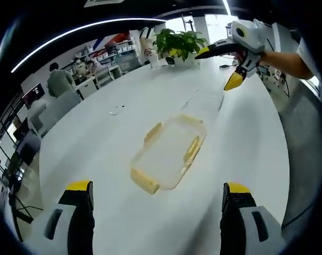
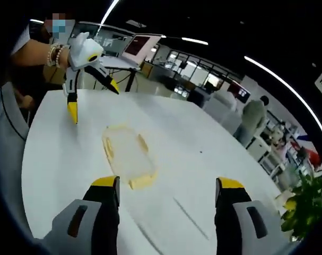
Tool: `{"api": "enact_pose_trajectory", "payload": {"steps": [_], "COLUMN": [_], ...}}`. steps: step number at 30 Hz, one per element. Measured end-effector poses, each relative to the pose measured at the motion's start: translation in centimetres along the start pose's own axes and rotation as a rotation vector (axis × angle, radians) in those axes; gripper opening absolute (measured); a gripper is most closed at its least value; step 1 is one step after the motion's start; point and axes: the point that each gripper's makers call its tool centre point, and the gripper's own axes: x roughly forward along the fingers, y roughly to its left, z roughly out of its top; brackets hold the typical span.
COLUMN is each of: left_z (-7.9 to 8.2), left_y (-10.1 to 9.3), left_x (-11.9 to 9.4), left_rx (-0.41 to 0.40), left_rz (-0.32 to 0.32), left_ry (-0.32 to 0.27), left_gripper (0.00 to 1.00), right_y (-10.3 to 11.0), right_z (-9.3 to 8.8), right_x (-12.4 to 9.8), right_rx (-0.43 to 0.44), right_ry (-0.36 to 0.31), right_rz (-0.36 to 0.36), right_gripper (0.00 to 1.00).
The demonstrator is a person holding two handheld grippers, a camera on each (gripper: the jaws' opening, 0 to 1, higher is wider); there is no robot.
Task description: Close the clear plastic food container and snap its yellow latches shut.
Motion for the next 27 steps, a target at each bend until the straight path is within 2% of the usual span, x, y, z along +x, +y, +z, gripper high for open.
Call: {"api": "enact_pose_trajectory", "payload": {"steps": [5,10,13,19,22,27], "left_z": [0.0,0.1,-0.2,-0.2,-0.4,-0.6], "left_y": [0.7,0.9,0.9,0.3,0.6,1.4], "left_x": [0.8,1.5,1.9,2.8,3.3,4.7], "left_rx": [0.015,0.049,0.084,0.171,0.247,0.284], "left_rz": [-0.013,-0.038,-0.051,-0.136,-0.151,-0.194], "left_ry": [0.026,0.051,0.077,0.117,0.161,0.201], "left_gripper": [0.99,0.99,0.99,0.99,0.99,0.99], "right_y": [0.5,0.8,1.1,1.7,1.9,2.5], "right_z": [-0.5,-0.8,-1.2,-1.8,-2.1,-2.7], "right_x": [1.8,3.2,4.0,5.4,6.1,7.3], "right_rx": [-0.077,-0.07,-0.128,-0.22,-0.26,-0.324], "right_ry": [0.027,0.039,0.069,0.114,0.142,0.18], "right_rz": [0.049,0.106,0.144,0.225,0.264,0.316], "right_gripper": [0.7,0.69,0.69,0.71,0.7,0.69]}}
